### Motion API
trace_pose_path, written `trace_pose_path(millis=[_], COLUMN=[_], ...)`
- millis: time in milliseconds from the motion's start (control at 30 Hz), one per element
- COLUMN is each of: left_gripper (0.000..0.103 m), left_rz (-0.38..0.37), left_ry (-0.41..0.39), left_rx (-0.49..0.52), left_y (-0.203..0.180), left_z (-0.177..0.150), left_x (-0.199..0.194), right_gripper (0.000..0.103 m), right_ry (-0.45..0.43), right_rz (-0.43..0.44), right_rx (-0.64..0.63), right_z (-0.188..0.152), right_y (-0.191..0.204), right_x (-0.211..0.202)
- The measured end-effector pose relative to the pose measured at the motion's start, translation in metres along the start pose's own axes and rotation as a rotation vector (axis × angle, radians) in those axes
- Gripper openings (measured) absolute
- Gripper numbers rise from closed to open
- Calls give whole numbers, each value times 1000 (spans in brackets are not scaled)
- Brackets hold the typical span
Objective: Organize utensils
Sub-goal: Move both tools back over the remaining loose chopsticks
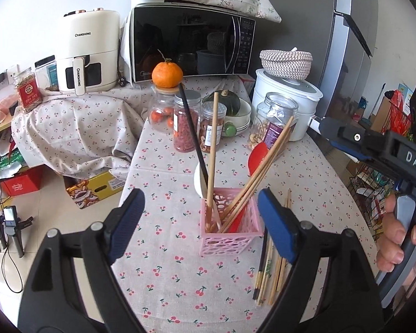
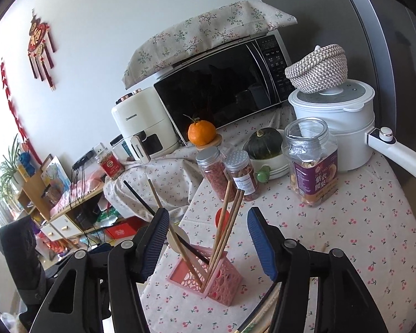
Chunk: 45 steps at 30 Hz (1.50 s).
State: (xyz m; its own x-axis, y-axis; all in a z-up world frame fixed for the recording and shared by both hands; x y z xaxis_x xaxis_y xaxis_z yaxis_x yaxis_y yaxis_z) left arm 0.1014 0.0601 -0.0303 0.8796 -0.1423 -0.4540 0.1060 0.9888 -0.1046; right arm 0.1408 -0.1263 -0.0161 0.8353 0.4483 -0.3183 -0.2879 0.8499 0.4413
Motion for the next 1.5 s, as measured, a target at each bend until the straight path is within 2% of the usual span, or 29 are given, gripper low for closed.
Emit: trace_pose_path(millis=[67, 200, 233, 433, 633, 867, 1200, 1367, 1500], left_gripper=[86, 98, 99, 99, 99, 99, 99, 99, 99], left_rz=[-15, -16, -20, -69, -56, -53, -49, -49, -51], left_ry=[23, 67, 87, 206, 256, 280, 273, 277, 276], left_rx=[-26, -56, -58, -25, -2, -4, 31, 34, 38], left_y=[-1, -8, -12, -37, -45, -44, -43, -42, -43], left_z=[-5, -21, -27, -60, -68, -70, -69, -71, -72], left_x=[1, 7, 10, 24, 31, 33, 31, 31, 30], right_gripper=[71, 78, 79, 80, 80, 80, 80, 80, 80], right_ry=[-1, 25, 37, 170, 318, 423, 497, 488, 511], right_rz=[-11, -50, -66, -180, -301, -388, -488, -480, -505], right_rx=[6, 7, 6, -61, -81, -68, -169, -163, -166], right_z=[2, -4, -7, -45, -88, -116, -131, -131, -130], right_y=[-5, -22, -27, -59, -97, -124, -129, -131, -134], right_x=[-7, -17, -18, -10, 11, 38, 70, 72, 72])
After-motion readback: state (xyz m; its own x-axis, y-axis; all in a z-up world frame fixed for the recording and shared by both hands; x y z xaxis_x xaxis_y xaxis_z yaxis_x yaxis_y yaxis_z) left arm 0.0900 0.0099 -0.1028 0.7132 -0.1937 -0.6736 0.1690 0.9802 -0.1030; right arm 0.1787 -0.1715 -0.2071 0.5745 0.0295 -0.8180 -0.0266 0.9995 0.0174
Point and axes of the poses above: each gripper's, at about its wrist camera, not at the fingertips, and x roughly the way its jaws point, y to its left, z to its top, the point moved 3 cm from there along x, roughly the way its jaws point, and after that the axes turned 12 degrees about -y, right-handed, at the moved point
